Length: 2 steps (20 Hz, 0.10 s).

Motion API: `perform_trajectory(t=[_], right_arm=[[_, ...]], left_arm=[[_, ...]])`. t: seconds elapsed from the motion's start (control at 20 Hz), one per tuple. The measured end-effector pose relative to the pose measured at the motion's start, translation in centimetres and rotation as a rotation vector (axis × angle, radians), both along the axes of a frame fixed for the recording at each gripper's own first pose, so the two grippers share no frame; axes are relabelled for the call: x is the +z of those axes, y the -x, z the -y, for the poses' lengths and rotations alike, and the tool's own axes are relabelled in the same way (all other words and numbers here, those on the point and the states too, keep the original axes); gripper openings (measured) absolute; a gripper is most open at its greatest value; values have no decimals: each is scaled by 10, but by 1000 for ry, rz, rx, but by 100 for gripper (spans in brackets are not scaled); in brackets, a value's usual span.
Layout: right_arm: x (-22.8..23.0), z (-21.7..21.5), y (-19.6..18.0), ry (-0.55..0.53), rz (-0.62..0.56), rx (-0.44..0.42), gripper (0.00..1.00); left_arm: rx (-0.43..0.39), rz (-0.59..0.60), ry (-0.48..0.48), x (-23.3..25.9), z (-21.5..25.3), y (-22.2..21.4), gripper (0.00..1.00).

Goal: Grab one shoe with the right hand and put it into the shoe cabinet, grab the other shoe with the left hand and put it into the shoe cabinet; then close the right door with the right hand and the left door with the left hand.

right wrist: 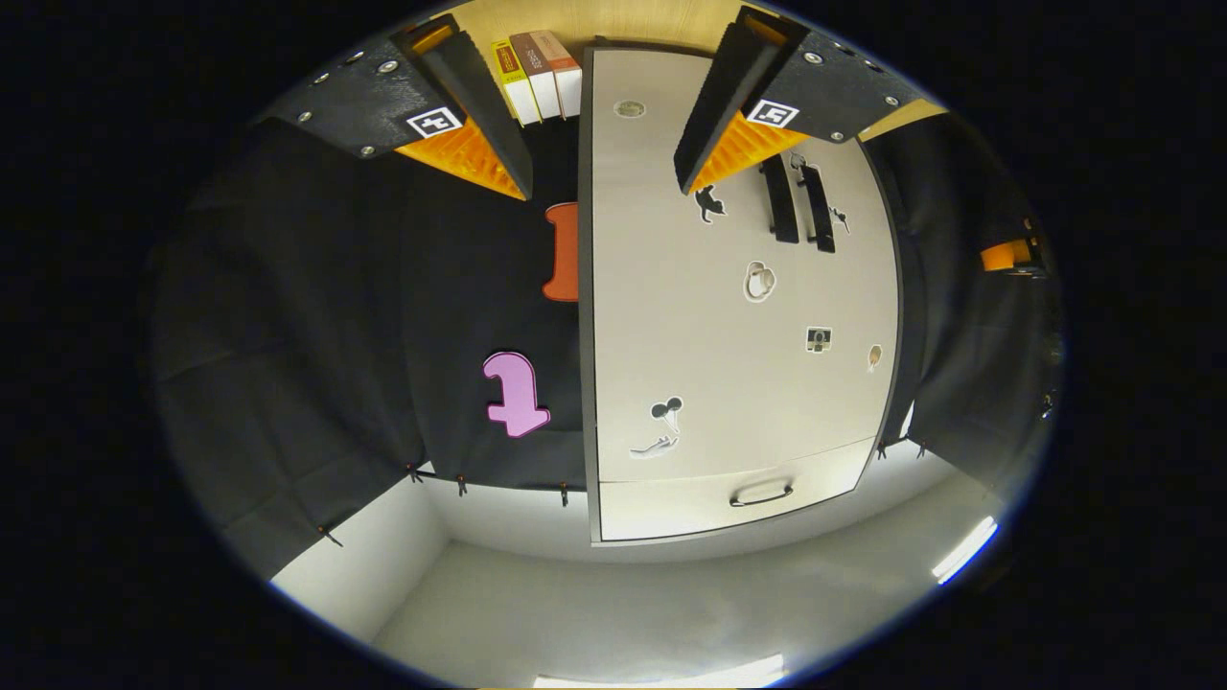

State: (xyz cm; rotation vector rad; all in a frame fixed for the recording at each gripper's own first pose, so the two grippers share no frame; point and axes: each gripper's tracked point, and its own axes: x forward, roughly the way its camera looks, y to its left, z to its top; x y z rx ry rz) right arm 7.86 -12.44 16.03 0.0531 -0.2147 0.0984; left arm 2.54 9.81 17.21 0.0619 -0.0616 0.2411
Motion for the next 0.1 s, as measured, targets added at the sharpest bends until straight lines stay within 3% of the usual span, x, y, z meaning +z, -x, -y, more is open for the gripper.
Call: perform_trajectory(t=[0.1], right_arm=[[2, -10, 1, 3, -3, -16, 92]], left_arm=[[-3, -1, 1, 1, -14, 3, 96]])
